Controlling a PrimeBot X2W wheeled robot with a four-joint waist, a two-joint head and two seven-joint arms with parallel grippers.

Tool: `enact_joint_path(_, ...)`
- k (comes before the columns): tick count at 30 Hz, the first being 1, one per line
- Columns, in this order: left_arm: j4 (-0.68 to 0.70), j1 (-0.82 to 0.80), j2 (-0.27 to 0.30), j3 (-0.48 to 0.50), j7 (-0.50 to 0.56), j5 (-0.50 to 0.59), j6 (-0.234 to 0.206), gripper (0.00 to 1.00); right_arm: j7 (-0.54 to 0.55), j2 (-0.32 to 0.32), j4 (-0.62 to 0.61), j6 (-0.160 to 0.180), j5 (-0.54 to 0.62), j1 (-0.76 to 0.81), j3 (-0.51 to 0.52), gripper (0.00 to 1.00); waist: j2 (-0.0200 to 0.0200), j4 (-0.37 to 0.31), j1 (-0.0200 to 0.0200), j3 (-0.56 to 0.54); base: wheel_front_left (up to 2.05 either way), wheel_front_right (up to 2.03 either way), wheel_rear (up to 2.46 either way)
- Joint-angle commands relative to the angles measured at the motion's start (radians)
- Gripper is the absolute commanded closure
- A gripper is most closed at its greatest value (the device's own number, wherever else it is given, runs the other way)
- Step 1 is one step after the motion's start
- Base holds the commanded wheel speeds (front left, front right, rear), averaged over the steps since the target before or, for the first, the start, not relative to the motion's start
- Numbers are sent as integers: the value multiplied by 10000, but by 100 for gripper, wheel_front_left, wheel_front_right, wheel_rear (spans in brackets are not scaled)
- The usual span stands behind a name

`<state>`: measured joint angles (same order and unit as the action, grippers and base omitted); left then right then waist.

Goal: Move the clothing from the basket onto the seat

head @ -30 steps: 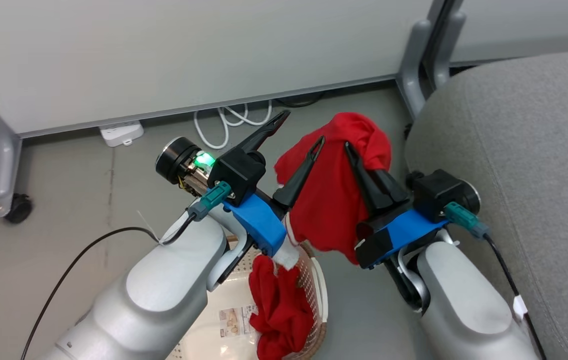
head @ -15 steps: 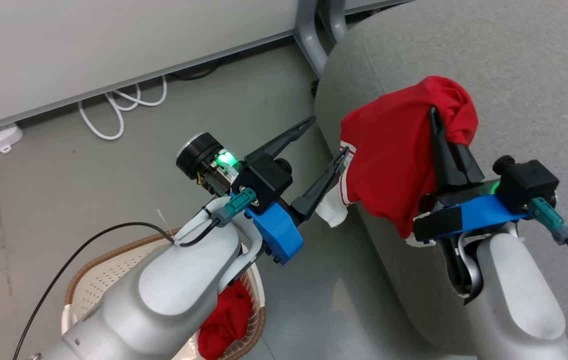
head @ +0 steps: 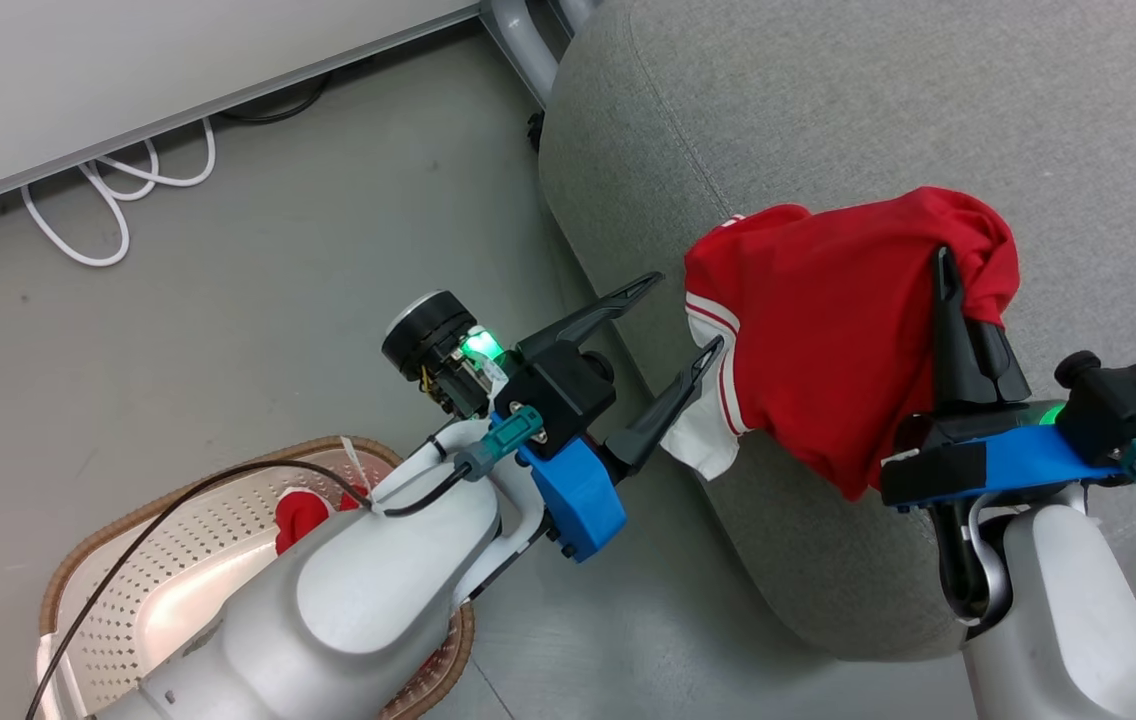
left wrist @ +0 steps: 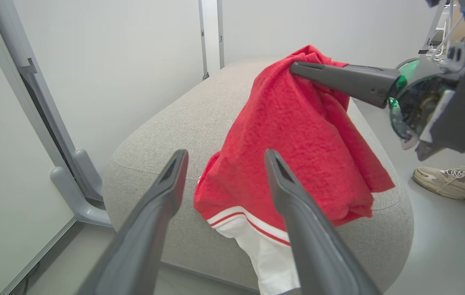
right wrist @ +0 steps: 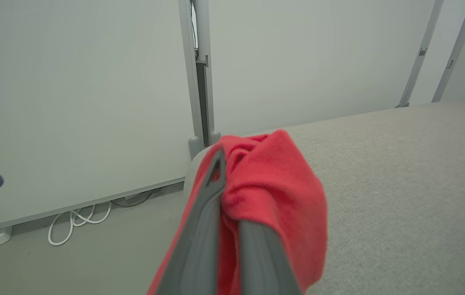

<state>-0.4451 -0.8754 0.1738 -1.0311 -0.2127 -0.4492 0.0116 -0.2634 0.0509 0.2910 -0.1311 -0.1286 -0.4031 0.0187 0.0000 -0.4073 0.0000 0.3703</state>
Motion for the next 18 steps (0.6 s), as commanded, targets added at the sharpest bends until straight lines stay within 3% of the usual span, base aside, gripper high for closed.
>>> enact_joint_path(1,40,83,48,46,-49,-58,-3,0,-20,-9,-100,7,-21,-37,53,100,0,73,0,7,0,0,0)
enact_joint_path(7,180,-54,181,114,-114,-62,-100,0,-20,-3,-445,7,326,-794,244,100,0,302,0,168,0,0,0)
enact_joint_path(12,387,-230,421,203,-56,-26,-181,0,-21,46,-905,7,1067,-2331,664,100,0,406,0,634,0,0,0)
enact_joint_path(18,771,-581,761,273,124,105,-246,0,-20,998,-1356,8,1524,-4548,1804,100,0,722,0,1544,0,0,0)
